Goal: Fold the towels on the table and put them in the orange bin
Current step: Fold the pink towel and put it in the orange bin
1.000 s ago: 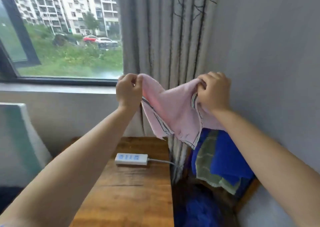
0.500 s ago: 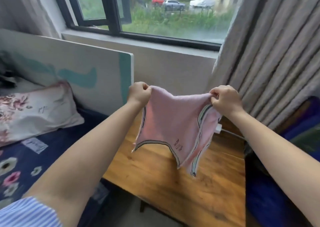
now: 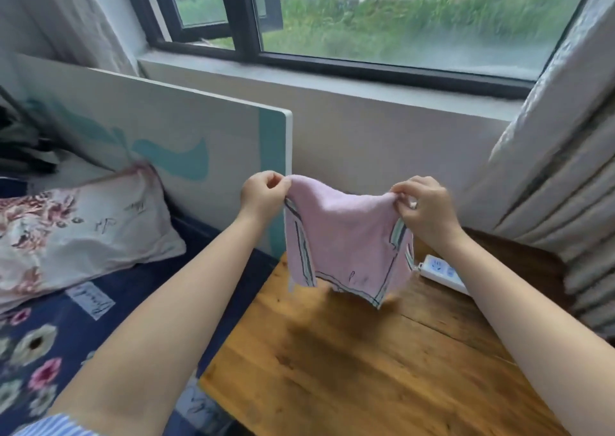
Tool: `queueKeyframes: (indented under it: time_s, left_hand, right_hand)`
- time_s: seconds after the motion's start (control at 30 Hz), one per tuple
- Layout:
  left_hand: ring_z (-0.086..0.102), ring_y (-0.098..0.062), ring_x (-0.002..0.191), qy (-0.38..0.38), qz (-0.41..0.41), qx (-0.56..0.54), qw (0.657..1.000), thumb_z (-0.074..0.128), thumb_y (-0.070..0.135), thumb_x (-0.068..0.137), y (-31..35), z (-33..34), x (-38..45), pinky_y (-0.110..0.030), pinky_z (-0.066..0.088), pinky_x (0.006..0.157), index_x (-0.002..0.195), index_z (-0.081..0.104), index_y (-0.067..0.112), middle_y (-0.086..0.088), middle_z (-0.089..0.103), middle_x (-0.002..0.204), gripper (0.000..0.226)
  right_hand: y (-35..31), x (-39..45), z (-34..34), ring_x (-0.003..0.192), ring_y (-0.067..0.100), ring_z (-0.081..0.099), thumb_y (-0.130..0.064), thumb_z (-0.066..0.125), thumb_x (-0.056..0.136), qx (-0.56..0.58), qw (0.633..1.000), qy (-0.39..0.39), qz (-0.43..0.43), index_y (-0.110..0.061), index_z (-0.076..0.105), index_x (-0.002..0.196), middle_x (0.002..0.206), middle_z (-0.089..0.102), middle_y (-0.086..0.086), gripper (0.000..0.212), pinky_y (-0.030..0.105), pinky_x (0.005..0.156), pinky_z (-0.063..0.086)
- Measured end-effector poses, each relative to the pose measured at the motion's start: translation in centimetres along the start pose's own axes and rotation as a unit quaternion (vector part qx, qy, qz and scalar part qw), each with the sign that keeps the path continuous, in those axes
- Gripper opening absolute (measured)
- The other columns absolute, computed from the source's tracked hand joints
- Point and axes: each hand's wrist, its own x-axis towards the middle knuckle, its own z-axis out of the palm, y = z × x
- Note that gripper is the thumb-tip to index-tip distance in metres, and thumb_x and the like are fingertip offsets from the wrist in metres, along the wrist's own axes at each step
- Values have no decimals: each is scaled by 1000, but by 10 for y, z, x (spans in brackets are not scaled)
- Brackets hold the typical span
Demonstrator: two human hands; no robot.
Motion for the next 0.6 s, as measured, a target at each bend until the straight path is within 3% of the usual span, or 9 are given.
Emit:
queueKeyframes:
  time_s: [0.13,0.2,0.3,0.37,0.43,0.47,0.53,0.6]
  left_hand:
    - [44,-12,58,-156,-43,46,986,55,8,83,-54,2,6,-24,38,57,56,54,16,1,50,57,29]
    - [47,-12,61,-254,-75,121,957,55,11,83,-85,7,5,-21,39,56,58,56,17,1,52,61,25]
    - [43,-19,64,-343,-111,236,903,54,13,81,-131,17,3,-21,35,56,51,48,16,-2,47,61,30]
    - [42,-23,72,-414,-128,316,844,54,17,82,-161,24,-4,-26,34,61,54,50,14,-4,45,63,29]
    - [53,-29,84,-490,-131,386,771,53,20,86,-183,29,-12,-30,40,69,83,66,6,-12,59,82,19]
    - [57,-32,95,-515,-134,402,745,52,20,87,-195,31,-15,-32,42,73,100,65,1,-17,63,99,26]
    - [58,-30,94,-514,-152,397,745,50,17,86,-218,32,-20,-33,43,71,109,59,-5,-22,60,117,33]
    - [54,-27,82,-469,-159,366,788,47,14,84,-232,32,-21,-32,41,63,105,59,-5,-22,62,109,31]
  right_hand:
    - [0,-25,48,63,34,63,7,62,58,-4,995,-34,-96,0,70,64,62,68,14,12,41,58,52]
    - [9,-51,78,57,31,63,9,73,46,-36,989,-95,-106,-4,70,59,57,67,9,19,39,52,52]
    - [20,-101,120,53,28,63,8,81,31,-62,978,-182,-77,-12,68,54,55,66,2,33,36,47,51]
    - [19,-140,146,63,25,66,-1,83,33,-112,957,-264,-37,-19,69,58,62,67,-4,34,39,56,50]
    - [22,-175,163,98,20,60,-13,71,65,-152,914,-376,27,-23,71,84,92,68,-7,22,40,86,38]
    - [25,-192,170,109,17,52,-15,59,77,-149,899,-405,77,-23,68,96,104,65,-7,22,34,92,30]
    - [25,-211,176,110,22,51,-13,52,82,-126,895,-383,191,-15,67,97,105,64,0,21,29,86,31]
    - [24,-218,177,103,31,54,-10,56,81,-134,898,-297,295,-7,68,95,102,66,10,18,34,82,38]
